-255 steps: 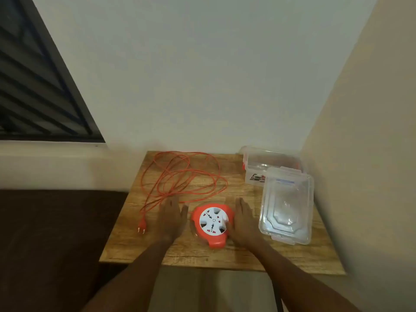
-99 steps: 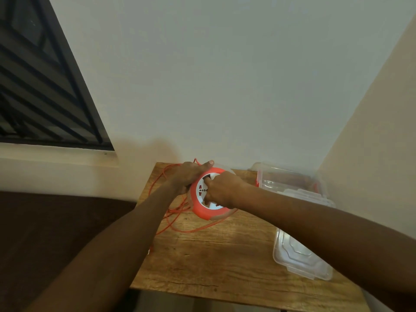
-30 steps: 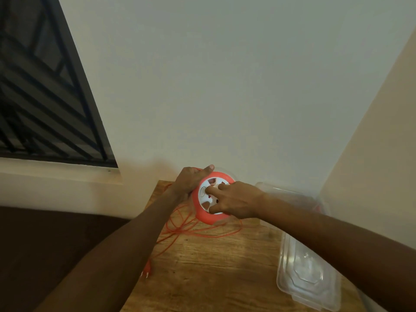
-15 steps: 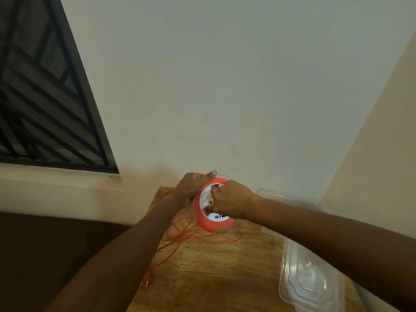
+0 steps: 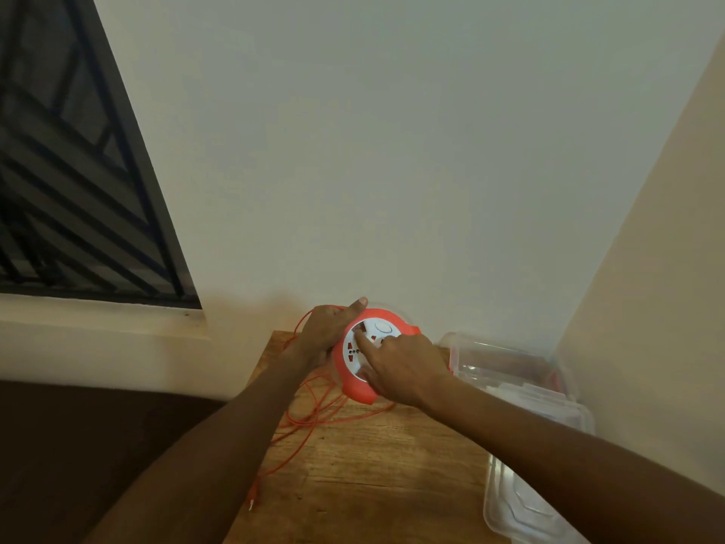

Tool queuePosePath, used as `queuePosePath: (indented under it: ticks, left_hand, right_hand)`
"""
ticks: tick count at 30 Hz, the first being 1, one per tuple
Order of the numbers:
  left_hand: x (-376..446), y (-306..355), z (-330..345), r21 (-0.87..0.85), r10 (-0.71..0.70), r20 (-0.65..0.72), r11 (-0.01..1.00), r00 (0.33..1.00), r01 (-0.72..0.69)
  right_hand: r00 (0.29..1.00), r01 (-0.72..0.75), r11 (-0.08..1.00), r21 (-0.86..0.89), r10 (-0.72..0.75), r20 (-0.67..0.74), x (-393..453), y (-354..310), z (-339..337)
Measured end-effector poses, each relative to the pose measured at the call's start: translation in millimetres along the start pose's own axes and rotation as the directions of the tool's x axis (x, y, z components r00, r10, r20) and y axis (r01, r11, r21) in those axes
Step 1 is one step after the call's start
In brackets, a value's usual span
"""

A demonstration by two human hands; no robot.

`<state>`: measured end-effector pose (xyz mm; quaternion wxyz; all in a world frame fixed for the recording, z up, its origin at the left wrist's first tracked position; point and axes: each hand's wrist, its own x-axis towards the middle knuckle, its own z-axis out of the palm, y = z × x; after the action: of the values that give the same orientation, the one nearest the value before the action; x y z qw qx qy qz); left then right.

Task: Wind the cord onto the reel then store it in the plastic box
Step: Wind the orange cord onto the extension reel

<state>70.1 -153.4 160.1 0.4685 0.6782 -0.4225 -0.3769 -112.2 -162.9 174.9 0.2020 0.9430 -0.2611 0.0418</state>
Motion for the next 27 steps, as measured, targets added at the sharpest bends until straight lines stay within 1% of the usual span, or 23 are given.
queuePosePath:
  ticks: [3,5,7,9,12,16,19,22,25,27]
  left_hand:
    - [-0.6,6.2,-2.7,0.065,0.026,0.006,0.998,1.000,-0.027]
    - [-1.3,8.8,-3.1,0.058,0.038,0.014,0.998,0.999,-0.039]
    - [-2.3,9.3,-0.6,0.033,0.039,0.026,0.999,0.999,-0.040]
    - [-2.5,8.4,1.3,0.032,0.033,0.046,0.999,0.998,-0.035]
    - [-0.7,6.9,2.0,0.027,0.035,0.071,0.999,0.997,-0.037]
    - [-0.2,6.5,0.5,0.022,0.035,0.087,0.999,0.996,-0.037]
    - [-0.2,4.1,1.9,0.033,0.034,0.112,0.999,0.993,-0.038]
    - [0.3,3.3,4.4,0.070,0.030,0.130,0.997,0.991,-0.039]
    - [1.6,4.8,4.2,0.020,0.034,0.121,0.999,0.992,-0.037]
    - [1.8,5.8,4.5,0.018,0.037,0.113,0.999,0.993,-0.039]
  right_hand:
    - [0.972,0.236,0.971,-0.051,-0.235,0.018,-6.1,15.9,-10.6]
    - [0.919,0.392,0.918,-0.064,-0.388,0.067,-5.4,26.9,-19.1]
    - [0.870,0.486,0.872,-0.055,-0.476,0.130,-2.7,36.5,-25.9]
    - [0.838,0.529,0.846,-0.061,-0.510,0.191,1.8,42.5,-32.9]
    - [0.811,0.560,0.824,-0.089,-0.522,0.265,5.3,47.9,-42.5]
    - [0.770,0.614,0.779,-0.129,-0.555,0.314,8.4,46.7,-46.8]
    - [0.755,0.636,0.751,-0.178,-0.558,0.345,13.8,39.3,-46.9]
    - [0.746,0.654,0.719,-0.235,-0.561,0.358,19.6,32.6,-47.3]
    - [0.746,0.662,0.695,-0.280,-0.575,0.336,22.6,32.1,-48.2]
    - [0.739,0.672,0.676,-0.300,-0.591,0.323,22.8,31.0,-44.9]
